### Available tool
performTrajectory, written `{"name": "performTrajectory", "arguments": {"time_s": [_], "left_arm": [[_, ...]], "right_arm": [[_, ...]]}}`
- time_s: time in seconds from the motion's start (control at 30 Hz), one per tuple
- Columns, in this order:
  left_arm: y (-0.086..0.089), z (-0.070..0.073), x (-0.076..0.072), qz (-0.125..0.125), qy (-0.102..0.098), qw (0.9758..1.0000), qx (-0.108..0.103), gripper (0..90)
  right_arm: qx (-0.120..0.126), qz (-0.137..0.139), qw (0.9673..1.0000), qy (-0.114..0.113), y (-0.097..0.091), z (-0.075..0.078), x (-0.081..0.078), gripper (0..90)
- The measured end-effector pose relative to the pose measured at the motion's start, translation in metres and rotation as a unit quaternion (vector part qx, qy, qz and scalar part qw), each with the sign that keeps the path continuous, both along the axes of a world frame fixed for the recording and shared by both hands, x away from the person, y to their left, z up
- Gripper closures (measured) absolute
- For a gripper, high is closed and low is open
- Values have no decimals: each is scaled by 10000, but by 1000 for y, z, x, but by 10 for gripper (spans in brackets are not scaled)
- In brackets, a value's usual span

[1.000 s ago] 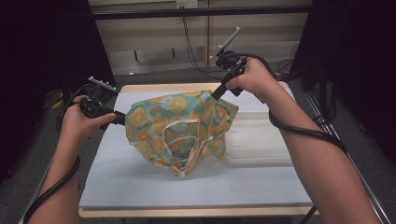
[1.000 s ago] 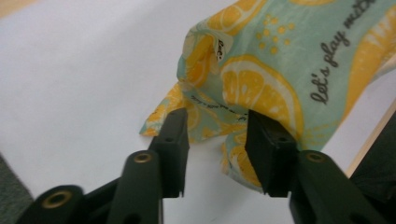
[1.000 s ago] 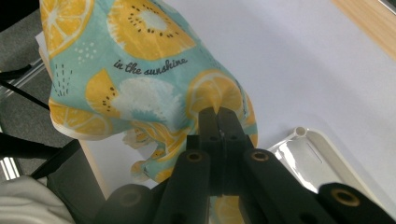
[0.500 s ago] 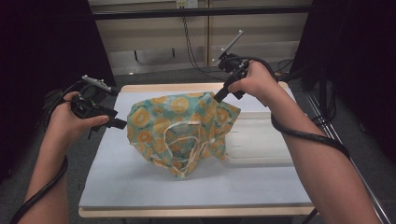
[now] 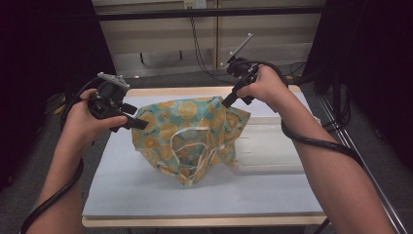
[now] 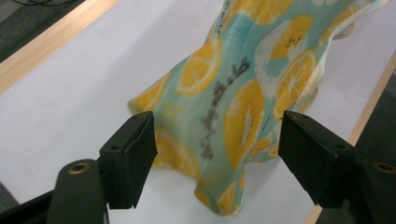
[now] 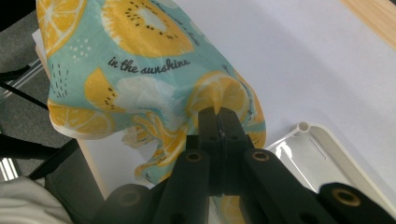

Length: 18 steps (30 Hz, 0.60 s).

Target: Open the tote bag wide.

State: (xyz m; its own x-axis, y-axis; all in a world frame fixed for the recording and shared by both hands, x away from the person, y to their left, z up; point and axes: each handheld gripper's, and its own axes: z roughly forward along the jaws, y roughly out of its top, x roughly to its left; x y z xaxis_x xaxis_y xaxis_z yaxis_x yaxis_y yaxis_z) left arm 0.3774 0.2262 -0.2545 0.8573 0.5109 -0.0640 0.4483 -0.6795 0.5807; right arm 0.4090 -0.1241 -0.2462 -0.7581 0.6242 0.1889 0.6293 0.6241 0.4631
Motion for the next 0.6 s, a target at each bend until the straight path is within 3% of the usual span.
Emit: {"name": "performTrajectory", "arguments": {"time_s": [0.03, 0.1, 0.17, 0.23, 0.3, 0.4, 0.43, 0.6], "left_arm": [[-4, -1, 1, 20, 28, 9999, -126, 311], [-12, -4, 3, -8, 157, 9993, -327, 447], [-16, -4, 5, -76, 159, 9996, -224, 570], [-19, -3, 6, -70, 166, 9988, -459, 702], [-20, -1, 7, 27, 150, 9993, -346, 866], [-19, 1, 7, 20, 305, 9991, -297, 891], [-16, 3, 9, -135, 357, 9991, -165, 894], [-13, 7, 8, -28, 501, 9986, -165, 900]], "right_arm": [[0, -3, 10000, -5, 0, 0, 0, 900], [8, 7, 10000, 2, 1, -1, 0, 900], [35, 20, 10000, 13, 2, -2, 0, 900], [32, 2, 10000, 2, 2, -3, 0, 900], [16, -3, 10000, -5, 1, -3, 0, 900], [43, 19, 10000, 9, 1, -3, 0, 900], [54, -5, 10000, 11, 2, -3, 0, 900], [83, 15, 10000, 4, -1, -1, 0, 900]]}}
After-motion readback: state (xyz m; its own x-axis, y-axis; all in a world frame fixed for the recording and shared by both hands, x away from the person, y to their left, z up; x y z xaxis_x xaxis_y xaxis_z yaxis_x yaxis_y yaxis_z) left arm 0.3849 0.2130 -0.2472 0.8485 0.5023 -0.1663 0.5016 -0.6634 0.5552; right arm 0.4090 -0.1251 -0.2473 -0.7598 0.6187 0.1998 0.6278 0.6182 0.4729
